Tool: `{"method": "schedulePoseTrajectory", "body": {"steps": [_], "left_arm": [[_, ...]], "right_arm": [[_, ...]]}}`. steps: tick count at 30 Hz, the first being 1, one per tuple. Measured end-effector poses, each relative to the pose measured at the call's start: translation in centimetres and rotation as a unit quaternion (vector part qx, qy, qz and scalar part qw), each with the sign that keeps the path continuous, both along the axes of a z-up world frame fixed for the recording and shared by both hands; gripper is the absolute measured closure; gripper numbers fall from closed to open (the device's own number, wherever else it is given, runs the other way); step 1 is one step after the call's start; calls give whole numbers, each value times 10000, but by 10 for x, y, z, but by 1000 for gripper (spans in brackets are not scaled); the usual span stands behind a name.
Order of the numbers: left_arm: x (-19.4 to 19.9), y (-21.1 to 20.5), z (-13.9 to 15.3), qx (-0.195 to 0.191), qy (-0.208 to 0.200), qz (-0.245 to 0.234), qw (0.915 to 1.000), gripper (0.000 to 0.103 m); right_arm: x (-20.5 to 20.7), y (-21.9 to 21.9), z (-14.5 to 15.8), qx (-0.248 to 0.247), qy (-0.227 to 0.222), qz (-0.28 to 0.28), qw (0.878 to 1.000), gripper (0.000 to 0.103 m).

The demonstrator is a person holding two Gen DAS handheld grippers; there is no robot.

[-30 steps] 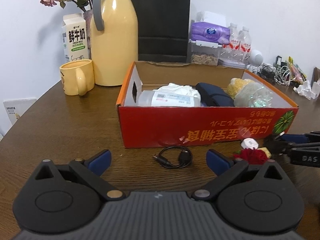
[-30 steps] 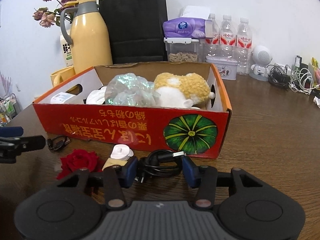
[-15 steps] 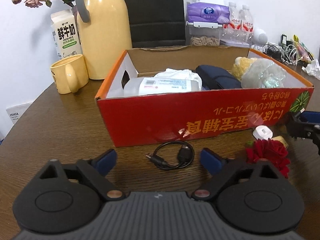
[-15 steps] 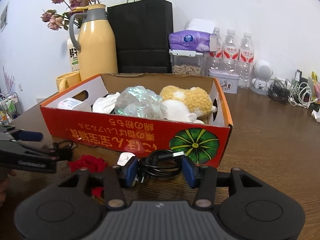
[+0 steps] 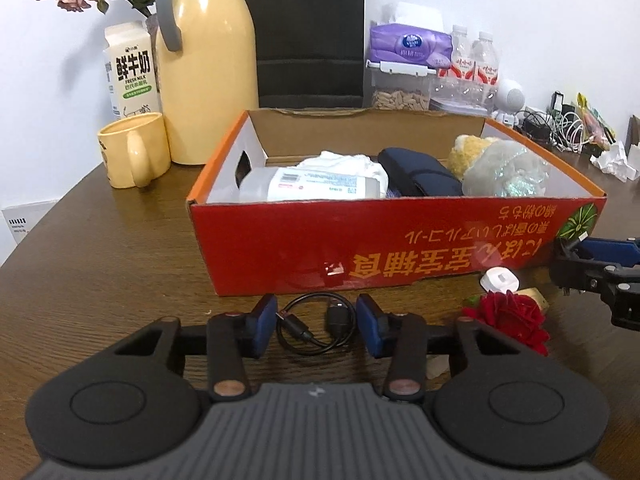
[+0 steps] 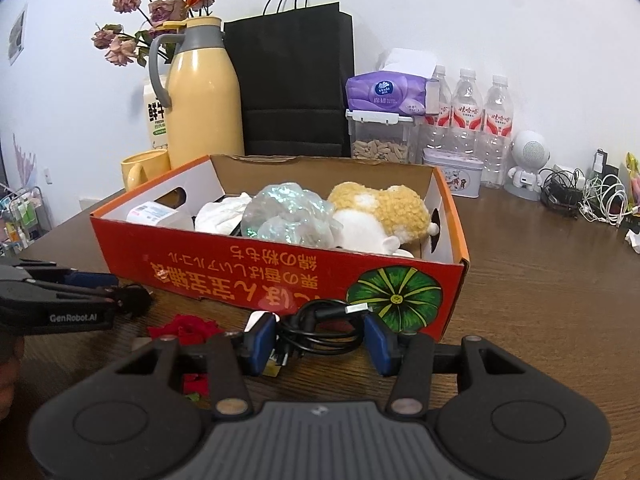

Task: Organize objects
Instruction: 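Grasp the black cable with the right tool while the left tool grasps it too, then carry the black cable with both tools and release it into the box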

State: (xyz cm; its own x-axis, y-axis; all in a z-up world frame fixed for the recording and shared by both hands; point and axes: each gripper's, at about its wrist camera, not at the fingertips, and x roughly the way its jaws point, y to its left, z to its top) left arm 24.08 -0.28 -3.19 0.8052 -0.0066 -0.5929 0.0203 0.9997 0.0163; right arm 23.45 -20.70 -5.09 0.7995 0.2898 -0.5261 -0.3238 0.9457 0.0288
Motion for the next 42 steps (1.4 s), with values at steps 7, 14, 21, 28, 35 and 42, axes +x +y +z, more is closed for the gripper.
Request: {"method": "schedulePoseTrajectory", "body": {"steps": [7, 14, 21, 28, 35, 42], "left_arm": [[-12, -3, 8, 29, -215, -56, 9997, 59], [-28, -8, 16, -1, -435, -80, 9990, 59], [-37, -13, 43, -195, -787, -229, 9964, 59], [-20, -14, 82, -231, -1297, -279, 9909, 59], [21, -8, 99, -539, -1440, -116, 9880, 59], [70, -2, 92, -717, -1297, 249, 9886, 59]], "right_arm": [[-7, 1, 6, -33, -179, 28, 9998, 56], [-23, 5, 11, -1, -349, 92, 9993, 56], [-36, 14, 33, 142, -688, 241, 9972, 56], [-16, 26, 65, 237, -1011, 260, 9943, 56], [27, 42, 85, 93, -1117, 185, 9935, 56], [75, 57, 82, 117, -1023, -1, 9947, 56]]}}
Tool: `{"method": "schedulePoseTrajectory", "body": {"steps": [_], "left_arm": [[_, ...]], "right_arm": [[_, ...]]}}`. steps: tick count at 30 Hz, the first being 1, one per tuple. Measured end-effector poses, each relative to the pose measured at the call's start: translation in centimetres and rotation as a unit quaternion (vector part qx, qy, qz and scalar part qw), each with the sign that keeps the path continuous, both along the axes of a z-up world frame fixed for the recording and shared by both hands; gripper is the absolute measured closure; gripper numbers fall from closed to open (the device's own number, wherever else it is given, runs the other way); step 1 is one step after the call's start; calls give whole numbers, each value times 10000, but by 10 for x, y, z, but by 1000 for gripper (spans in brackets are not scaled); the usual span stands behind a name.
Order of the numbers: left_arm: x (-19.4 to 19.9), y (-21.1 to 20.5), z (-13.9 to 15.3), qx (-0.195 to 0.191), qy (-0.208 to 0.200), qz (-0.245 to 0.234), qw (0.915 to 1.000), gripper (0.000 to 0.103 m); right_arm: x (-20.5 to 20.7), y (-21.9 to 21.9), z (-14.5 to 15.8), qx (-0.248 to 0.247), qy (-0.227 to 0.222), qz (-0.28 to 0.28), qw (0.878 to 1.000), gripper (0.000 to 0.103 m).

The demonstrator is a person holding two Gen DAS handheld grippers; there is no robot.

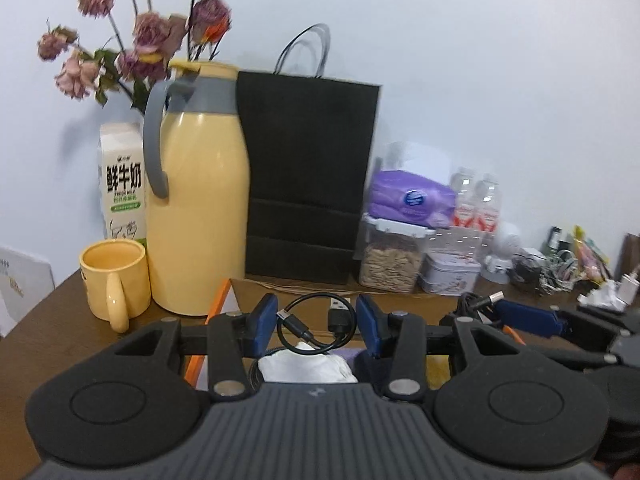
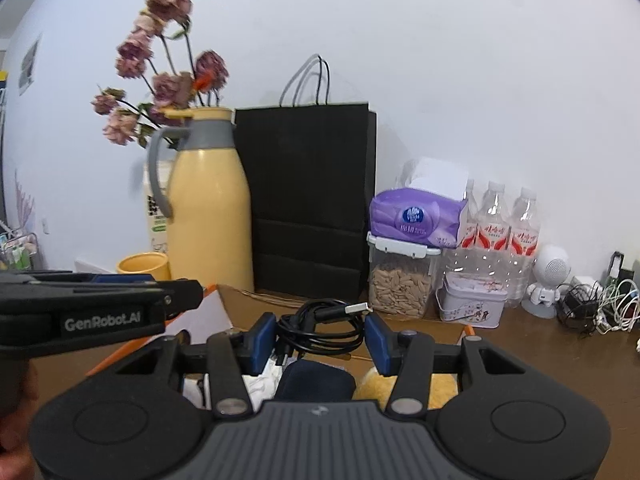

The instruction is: Organize objects

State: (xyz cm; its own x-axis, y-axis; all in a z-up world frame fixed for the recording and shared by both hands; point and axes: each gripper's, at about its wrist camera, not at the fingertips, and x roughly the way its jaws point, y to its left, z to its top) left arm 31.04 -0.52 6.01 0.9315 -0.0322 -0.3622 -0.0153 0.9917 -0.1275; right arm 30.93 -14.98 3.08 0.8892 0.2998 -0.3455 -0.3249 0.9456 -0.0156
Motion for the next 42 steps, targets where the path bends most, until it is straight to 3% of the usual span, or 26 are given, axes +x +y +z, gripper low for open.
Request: {"method": "schedulePoseTrajectory", "body": {"steps": [8, 11, 12, 13, 14, 15, 16, 17, 18, 25, 37, 42], "left_arm": [[26, 2, -28, 166, 306, 156, 9993, 58], [24, -1, -31, 324, 282, 185, 9989, 53], [22, -2, -32, 357, 263, 174, 9989, 41], [21, -2, -32, 379, 242, 184, 9988, 23], [20, -2, -31, 394, 203, 211, 9988, 14], [18, -2, -30, 409, 137, 243, 9988, 4], [16, -2, -29, 421, 62, 262, 9988, 0], [15, -1, -29, 426, 24, 262, 9987, 0], [15, -1, -29, 444, 38, 264, 9987, 0], [18, -2, -30, 513, 163, 289, 9981, 0], [-2, 2, -14, 448, -17, 233, 9987, 0], [-22, 5, -6, 387, -267, 174, 9987, 0]], "right_arm": [[32, 1, -29, -53, 404, -43, 9992, 56], [34, -2, -36, -83, 518, -40, 9986, 55], [32, -4, -37, -76, 538, -37, 9985, 55], [31, -5, -38, -70, 551, -43, 9984, 54], [31, -7, -38, -66, 556, -54, 9984, 51], [30, -9, -38, -61, 559, -83, 9984, 39], [29, -10, -37, -59, 566, -110, 9983, 31], [28, -12, -37, -64, 577, -129, 9982, 12], [28, -13, -37, -73, 570, -153, 9982, 4], [30, -20, -35, -46, 598, -293, 9978, 0], [13, -29, -18, 17, 386, -308, 9988, 0], [-5, -35, -10, 72, 198, -339, 9992, 0]]}}
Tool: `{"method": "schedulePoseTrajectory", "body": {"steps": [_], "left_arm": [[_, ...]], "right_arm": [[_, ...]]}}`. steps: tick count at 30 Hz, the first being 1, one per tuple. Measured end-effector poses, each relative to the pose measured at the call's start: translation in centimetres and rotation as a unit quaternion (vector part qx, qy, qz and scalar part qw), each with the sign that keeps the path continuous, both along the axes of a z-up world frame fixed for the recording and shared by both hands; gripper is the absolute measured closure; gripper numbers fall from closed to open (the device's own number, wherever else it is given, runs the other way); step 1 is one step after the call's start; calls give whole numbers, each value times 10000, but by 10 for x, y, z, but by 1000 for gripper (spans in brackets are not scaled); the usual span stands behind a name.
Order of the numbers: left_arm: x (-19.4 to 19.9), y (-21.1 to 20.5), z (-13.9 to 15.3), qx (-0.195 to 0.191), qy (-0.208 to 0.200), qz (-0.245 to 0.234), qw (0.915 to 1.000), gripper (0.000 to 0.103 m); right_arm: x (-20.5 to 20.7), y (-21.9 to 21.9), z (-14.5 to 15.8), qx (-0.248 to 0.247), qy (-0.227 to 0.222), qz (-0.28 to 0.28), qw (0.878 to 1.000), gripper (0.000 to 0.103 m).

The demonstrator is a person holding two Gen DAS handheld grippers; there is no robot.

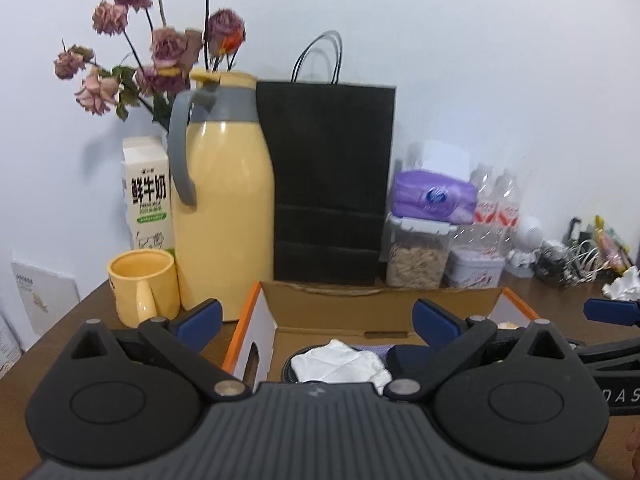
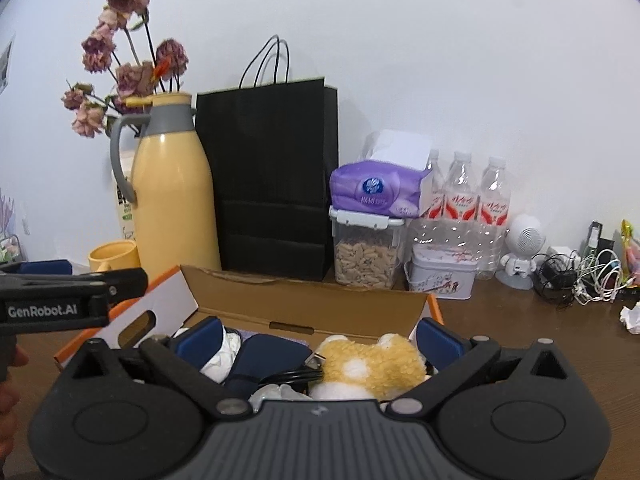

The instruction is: Organize objects

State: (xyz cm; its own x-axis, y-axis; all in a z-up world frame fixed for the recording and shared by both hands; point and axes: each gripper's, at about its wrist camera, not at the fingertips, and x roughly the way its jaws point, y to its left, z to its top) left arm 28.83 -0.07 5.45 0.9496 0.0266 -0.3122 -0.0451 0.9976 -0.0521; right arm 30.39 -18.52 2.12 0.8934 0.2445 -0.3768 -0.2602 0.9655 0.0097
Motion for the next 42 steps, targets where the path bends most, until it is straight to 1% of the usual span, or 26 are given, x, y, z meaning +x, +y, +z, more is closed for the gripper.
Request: {"method": "schedulePoseTrajectory", "body": {"steps": [4, 9, 13, 21, 24, 26, 36, 42], "left_arm": [[-16, -2, 4, 54, -161, -162, 9997, 0], [-33, -5, 4, 39, -157, -270, 9995, 0], [-46, -8, 1, 101, -163, -377, 9991, 0], [-63, -18, -13, 168, 22, -632, 9979, 0], [-69, -21, -18, 191, 23, -672, 9976, 0], [-74, -22, -21, 204, 24, -656, 9976, 0], [-82, -11, -40, 128, 357, -437, 9983, 0], [-91, -3, -50, 178, 487, -389, 9979, 0]], "right_arm": [[-16, -5, 5, 4, -111, 16, 9999, 0], [-36, -9, 5, -15, -145, 72, 9999, 0], [-50, -7, 1, -70, -176, 142, 9997, 0], [-69, -9, -17, -134, 56, 219, 9997, 0], [-75, -9, -21, -150, 87, 252, 9995, 0], [-78, -10, -23, -141, 86, 230, 9996, 0], [-87, -24, -36, -81, 206, 80, 9997, 0], [-94, -23, -46, -143, 333, 217, 9991, 0]]}}
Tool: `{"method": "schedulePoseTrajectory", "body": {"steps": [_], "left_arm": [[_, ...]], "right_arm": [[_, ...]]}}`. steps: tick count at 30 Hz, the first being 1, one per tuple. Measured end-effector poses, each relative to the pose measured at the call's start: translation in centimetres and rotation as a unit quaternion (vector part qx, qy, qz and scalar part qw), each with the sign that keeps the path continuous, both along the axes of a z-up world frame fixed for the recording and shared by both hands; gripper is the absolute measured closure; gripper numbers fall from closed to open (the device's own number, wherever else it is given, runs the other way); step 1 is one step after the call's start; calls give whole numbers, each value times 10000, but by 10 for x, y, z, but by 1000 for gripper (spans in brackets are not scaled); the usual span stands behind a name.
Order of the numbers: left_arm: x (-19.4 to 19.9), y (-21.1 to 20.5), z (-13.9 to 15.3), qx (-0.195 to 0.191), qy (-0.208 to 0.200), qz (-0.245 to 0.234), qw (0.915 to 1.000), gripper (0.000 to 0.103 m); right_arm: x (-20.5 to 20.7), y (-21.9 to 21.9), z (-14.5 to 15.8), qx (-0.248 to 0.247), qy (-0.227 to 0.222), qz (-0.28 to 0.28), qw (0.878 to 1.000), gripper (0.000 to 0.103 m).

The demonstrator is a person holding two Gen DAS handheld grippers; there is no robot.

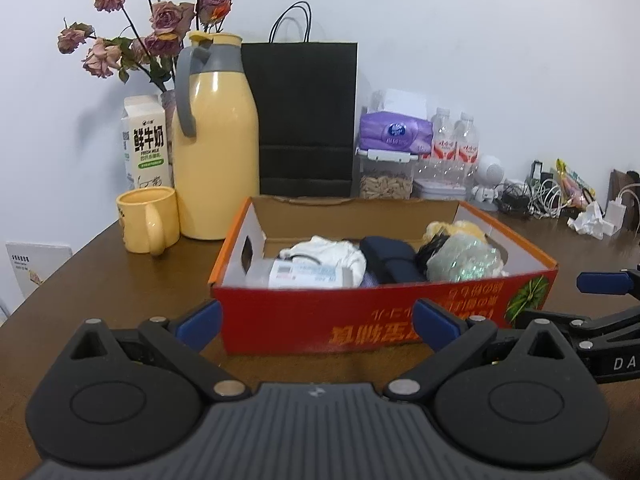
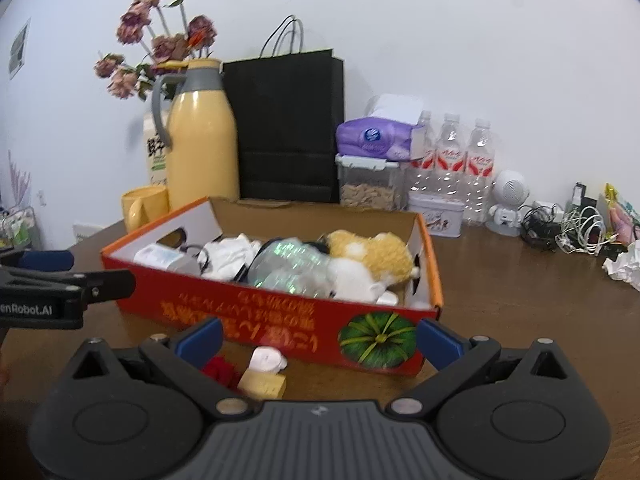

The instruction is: Organize objects

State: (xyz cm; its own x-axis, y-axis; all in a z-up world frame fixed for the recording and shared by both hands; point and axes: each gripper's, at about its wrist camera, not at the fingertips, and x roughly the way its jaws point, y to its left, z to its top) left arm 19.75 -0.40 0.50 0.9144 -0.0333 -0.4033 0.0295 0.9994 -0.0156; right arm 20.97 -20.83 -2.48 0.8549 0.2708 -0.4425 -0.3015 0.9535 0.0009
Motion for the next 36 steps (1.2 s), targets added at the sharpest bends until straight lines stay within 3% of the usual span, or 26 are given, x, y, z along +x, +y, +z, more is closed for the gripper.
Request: {"method": "schedulePoseTrajectory", "body": {"steps": [8, 10, 12, 18, 29, 36], "left_arm": [[-6, 16, -16, 60, 269, 101, 9996, 0], [-5, 19, -18, 33, 330, 130, 9994, 0], [-4, 21, -19, 13, 374, 140, 9992, 0], [-6, 20, -18, 7, 333, 106, 9994, 0], [-5, 18, -20, -7, 389, 33, 9992, 0], [-1, 18, -23, -34, 472, 66, 9989, 0]], "right_arm": [[-8, 24, -16, -108, 343, 630, 9974, 0], [-10, 33, -21, -176, 437, 741, 9961, 6], [-11, 42, -25, -207, 496, 867, 9948, 21], [-7, 53, -29, -102, 593, 953, 9936, 44], [-4, 60, -36, -216, 730, 1059, 9915, 67], [-10, 56, -30, -211, 492, 978, 9938, 69]]}}
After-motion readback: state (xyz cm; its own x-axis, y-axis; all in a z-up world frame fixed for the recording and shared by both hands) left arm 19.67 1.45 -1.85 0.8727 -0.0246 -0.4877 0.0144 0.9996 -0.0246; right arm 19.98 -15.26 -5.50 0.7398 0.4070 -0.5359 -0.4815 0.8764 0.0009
